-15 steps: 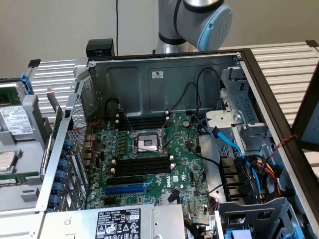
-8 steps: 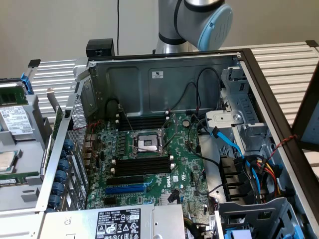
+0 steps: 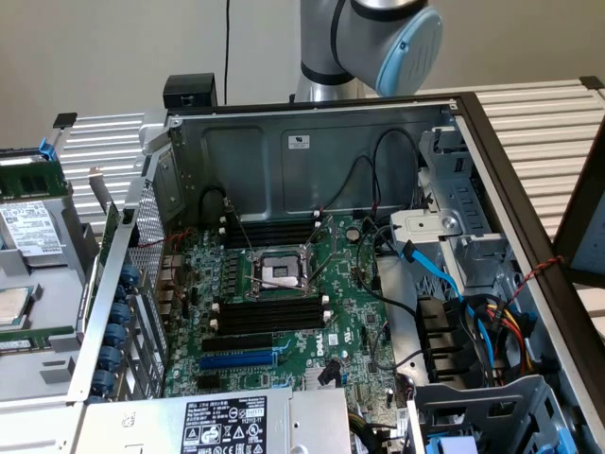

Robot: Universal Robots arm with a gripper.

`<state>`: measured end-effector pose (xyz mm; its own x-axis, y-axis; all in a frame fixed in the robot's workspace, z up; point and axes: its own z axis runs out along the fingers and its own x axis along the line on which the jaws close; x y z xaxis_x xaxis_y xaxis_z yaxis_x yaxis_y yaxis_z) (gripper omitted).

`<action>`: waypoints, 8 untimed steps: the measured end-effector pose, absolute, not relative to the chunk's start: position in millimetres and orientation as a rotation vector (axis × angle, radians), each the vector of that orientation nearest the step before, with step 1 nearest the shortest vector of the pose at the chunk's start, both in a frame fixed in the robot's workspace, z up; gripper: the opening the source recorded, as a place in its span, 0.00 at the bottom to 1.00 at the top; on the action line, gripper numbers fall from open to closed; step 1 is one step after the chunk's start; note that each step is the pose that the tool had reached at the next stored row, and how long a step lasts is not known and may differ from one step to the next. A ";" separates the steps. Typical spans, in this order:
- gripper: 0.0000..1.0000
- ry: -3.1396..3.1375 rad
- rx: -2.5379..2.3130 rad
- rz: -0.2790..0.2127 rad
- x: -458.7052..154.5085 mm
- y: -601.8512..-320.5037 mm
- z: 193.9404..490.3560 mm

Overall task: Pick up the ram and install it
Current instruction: 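Pick up the ram and move it above insertion slot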

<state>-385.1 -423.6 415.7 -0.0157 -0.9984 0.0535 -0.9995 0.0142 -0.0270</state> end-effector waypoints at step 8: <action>0.12 -2.224 2.191 0.088 -383.1 -423.7 415.9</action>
<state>-383.1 -423.7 415.9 -0.0155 -0.9985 0.0528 -0.9995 0.0141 -0.0269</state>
